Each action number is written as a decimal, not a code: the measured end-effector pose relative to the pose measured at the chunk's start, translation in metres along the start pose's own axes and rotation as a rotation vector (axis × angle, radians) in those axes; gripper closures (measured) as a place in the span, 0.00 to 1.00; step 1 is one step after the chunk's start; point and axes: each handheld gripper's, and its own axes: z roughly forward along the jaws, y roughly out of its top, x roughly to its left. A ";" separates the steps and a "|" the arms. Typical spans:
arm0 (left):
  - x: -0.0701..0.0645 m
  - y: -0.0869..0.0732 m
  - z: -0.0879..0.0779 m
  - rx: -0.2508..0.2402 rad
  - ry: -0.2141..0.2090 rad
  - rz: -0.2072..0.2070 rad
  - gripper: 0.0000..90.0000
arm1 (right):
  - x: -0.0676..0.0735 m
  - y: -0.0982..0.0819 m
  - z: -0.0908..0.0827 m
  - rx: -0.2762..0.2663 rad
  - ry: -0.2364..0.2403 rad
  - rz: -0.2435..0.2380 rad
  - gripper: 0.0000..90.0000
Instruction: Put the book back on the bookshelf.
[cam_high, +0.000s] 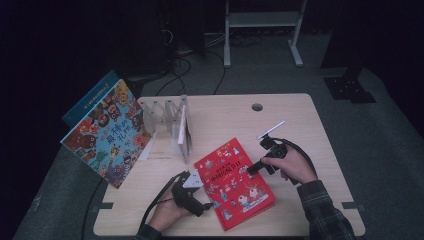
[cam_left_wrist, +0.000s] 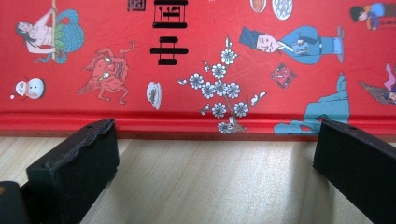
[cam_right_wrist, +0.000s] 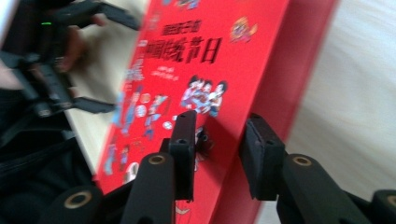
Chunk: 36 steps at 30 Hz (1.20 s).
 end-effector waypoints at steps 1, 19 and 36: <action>0.000 0.000 0.000 0.000 0.000 0.000 0.00 | 0.003 0.001 -0.001 -0.001 -0.009 -0.006 0.73; 0.000 0.000 0.000 -0.004 -0.001 -0.006 0.00 | 0.040 0.030 0.009 0.098 0.058 -0.014 0.80; 0.000 0.000 0.000 -0.003 0.000 -0.008 0.00 | 0.039 0.051 -0.001 0.108 0.132 0.044 0.92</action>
